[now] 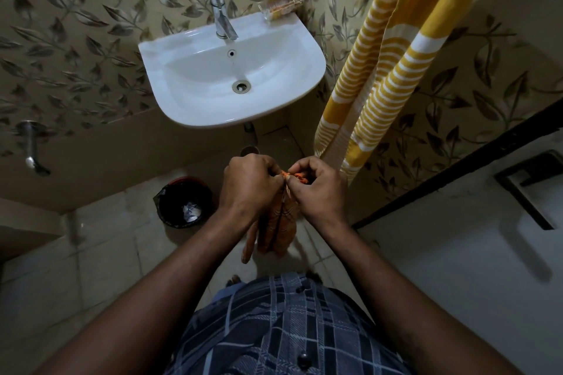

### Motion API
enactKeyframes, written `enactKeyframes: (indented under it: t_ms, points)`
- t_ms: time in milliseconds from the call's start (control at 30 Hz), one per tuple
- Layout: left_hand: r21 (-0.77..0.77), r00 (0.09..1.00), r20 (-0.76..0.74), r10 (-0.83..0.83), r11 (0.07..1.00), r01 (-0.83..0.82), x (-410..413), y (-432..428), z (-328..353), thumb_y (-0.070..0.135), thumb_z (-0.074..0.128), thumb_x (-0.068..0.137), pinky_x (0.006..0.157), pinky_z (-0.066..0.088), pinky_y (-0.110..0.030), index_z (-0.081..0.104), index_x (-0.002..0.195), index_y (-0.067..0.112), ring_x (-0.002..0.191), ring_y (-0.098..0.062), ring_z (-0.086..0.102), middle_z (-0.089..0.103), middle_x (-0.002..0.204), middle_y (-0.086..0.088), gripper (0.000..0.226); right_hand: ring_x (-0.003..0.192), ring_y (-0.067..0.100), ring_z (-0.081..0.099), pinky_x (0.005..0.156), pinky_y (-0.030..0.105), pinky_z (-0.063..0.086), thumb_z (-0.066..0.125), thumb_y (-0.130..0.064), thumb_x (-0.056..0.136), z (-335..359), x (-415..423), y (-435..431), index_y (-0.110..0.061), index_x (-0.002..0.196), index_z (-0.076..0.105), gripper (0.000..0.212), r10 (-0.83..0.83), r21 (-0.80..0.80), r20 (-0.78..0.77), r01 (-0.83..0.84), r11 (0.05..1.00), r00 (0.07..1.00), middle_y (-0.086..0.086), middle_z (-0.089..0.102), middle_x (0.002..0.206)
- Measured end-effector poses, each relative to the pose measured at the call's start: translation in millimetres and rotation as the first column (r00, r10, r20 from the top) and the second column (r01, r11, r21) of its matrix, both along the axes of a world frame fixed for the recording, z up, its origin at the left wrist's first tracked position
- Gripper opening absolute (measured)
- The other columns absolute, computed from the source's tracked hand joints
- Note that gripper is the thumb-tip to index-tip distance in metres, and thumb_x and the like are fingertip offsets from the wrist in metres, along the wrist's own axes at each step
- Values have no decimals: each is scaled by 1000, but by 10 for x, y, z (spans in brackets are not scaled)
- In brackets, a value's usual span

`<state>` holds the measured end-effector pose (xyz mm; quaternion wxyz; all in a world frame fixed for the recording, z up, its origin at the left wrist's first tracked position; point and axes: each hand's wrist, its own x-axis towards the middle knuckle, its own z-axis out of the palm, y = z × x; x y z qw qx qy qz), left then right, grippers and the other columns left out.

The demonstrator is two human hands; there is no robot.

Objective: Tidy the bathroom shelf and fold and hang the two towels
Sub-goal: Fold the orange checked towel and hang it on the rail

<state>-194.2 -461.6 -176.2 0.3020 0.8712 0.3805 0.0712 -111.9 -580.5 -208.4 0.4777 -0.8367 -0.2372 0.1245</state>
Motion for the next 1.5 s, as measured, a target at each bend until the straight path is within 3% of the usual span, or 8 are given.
enactKeyframes:
  t_ms: [200,533,667,900,1033,1133,1267,1500]
  points:
    - [29,999,-39,21,999,-20,11,-13,21,31,79,84,70,62,-32,81,81,25,74,-14,71,76,79,3,7,71,2,68,58,13,51,82,-12,82,29,-73,14,-21,84,74,12,-8,29,-2,8,1000,1000,-11,71,74]
    - [27,999,-14,-32,999,32,-74,-32,-43,28,76,91,62,56,-26,83,91,21,71,-8,69,77,81,4,10,67,0,69,55,15,51,80,-13,85,51,-193,-1,-23,87,67,16,-29,46,-100,34,998,995,-11,71,70]
    - [-42,997,66,-45,998,48,-132,-36,-65,42,77,91,63,59,-29,83,91,21,72,-3,68,77,82,7,22,69,4,68,57,13,49,71,-6,87,142,-282,-94,-23,93,57,22,-9,88,-193,27,996,981,-4,72,74]
    - [-84,978,200,-64,993,83,-188,-2,-31,26,83,88,71,62,-29,82,90,23,78,2,70,76,86,13,3,86,19,75,76,56,60,57,-1,90,128,-382,-279,-22,103,49,26,63,232,-354,23,972,933,0,79,93]
    - [-18,950,277,-143,988,154,-191,50,64,19,79,91,68,60,-28,81,90,19,77,0,69,75,86,9,2,104,15,76,86,50,63,55,-4,87,178,-324,-327,-14,104,53,20,153,362,-386,-3,932,910,4,79,105]
    - [50,921,328,-211,977,206,-214,138,193,19,80,91,66,58,-26,80,90,17,75,-2,70,75,84,9,2,94,11,77,80,39,63,66,-9,92,44,1,-379,-24,97,58,17,30,254,-235,32,967,971,-3,80,95]
    - [111,880,380,-286,958,264,-254,270,385,20,81,91,67,57,-20,79,93,16,76,-4,71,75,86,9,5,76,8,67,72,34,51,84,-36,84,-272,617,-493,-28,92,61,25,-240,-40,-253,238,971,937,-9,71,82]
    - [129,837,471,-278,961,247,-306,408,617,23,80,92,67,58,-26,78,96,11,76,-8,73,76,87,6,13,112,21,62,92,42,57,92,-45,68,-598,619,-136,-27,128,58,71,157,-440,-133,-201,876,979,0,64,126]
